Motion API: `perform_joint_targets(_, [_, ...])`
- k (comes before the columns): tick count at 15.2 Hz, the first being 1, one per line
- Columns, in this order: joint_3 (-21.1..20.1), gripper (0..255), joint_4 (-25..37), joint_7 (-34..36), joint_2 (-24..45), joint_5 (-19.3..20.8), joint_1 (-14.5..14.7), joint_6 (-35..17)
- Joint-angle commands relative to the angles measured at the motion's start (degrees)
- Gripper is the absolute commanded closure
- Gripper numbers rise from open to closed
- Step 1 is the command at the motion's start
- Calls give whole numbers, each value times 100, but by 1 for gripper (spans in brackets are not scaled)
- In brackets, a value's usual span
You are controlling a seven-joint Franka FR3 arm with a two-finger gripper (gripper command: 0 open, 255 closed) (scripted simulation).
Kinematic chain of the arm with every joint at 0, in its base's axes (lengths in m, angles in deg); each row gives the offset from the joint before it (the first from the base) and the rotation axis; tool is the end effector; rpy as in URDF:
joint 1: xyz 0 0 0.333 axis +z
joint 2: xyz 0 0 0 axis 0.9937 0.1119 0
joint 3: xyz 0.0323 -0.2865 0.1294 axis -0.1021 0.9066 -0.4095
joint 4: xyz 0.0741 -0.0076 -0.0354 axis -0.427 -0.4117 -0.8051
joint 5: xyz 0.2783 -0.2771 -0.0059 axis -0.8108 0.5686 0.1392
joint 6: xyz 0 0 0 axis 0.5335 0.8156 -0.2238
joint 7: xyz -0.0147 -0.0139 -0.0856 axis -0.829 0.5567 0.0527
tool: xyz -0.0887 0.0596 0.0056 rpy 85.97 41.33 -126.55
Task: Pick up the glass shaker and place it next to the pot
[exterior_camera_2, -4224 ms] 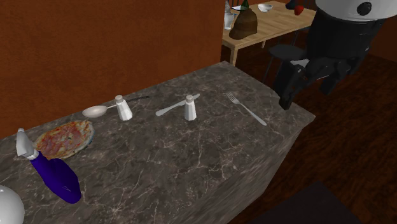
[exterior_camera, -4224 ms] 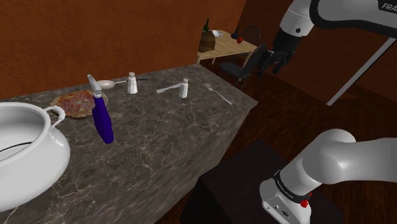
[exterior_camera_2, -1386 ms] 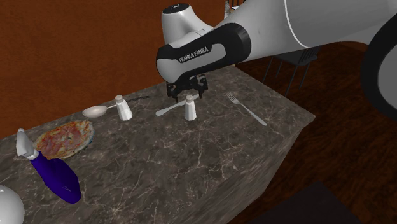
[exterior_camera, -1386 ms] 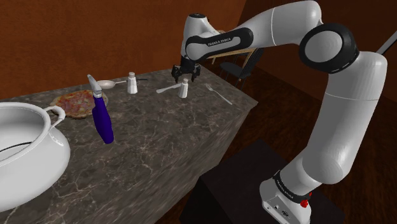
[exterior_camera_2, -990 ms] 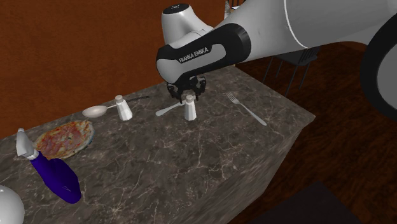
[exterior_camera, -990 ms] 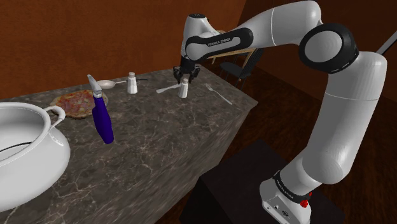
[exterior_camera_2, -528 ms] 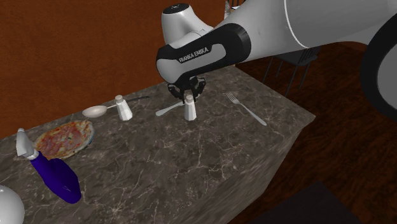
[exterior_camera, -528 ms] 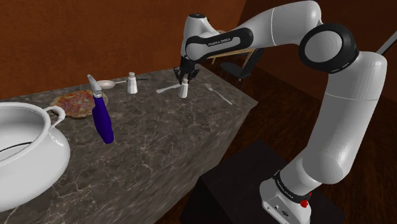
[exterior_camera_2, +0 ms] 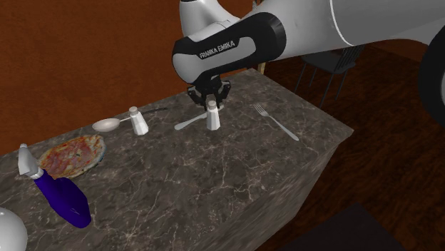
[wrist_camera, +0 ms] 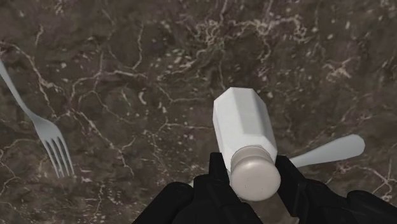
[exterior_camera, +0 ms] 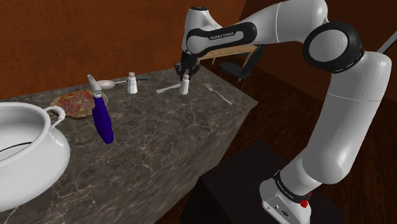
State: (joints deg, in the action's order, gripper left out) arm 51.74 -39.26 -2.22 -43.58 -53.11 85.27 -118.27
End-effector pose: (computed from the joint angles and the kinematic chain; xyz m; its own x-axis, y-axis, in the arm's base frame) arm 0.6590 0.1160 0.3865 0.9562 -0.2508 0.1509 -0.2651 -0.9606 0.0829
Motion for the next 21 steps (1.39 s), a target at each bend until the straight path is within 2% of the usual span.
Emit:
perform_joint_targets(1, [-11, 255, 92, -34, -50, -27, -2, 140])
perform_joint_targets(21, [-73, 255, 1213, -300, -341, -202, 17, 1528])
